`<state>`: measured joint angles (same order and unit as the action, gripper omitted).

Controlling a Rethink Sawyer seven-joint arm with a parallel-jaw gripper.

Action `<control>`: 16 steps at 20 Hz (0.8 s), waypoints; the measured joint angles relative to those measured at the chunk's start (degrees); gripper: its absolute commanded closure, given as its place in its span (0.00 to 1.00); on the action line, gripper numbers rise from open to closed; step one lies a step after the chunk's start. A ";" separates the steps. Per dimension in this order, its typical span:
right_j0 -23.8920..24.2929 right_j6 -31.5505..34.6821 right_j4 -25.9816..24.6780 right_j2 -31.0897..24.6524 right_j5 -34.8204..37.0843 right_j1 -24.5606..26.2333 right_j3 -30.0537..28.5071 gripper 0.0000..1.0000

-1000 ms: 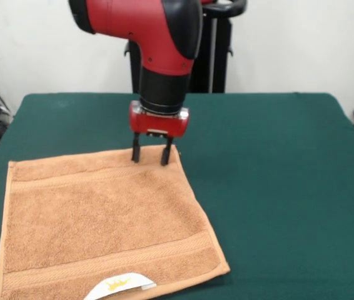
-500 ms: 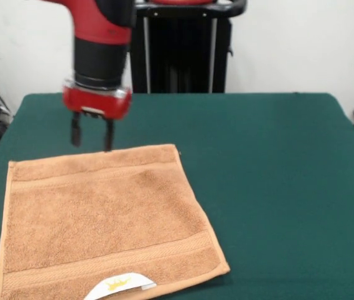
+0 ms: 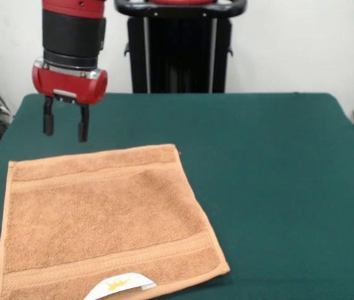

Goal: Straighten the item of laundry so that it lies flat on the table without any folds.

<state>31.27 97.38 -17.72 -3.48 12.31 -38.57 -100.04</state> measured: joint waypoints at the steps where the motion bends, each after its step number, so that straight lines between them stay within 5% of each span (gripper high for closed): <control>1: 0.00 0.00 -0.17 -0.23 0.00 -0.03 0.00 0.00; 16: 0.09 0.00 -3.54 -4.10 -0.24 -0.20 0.00 0.00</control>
<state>31.37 97.38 -21.26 -7.58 12.08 -38.78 -100.04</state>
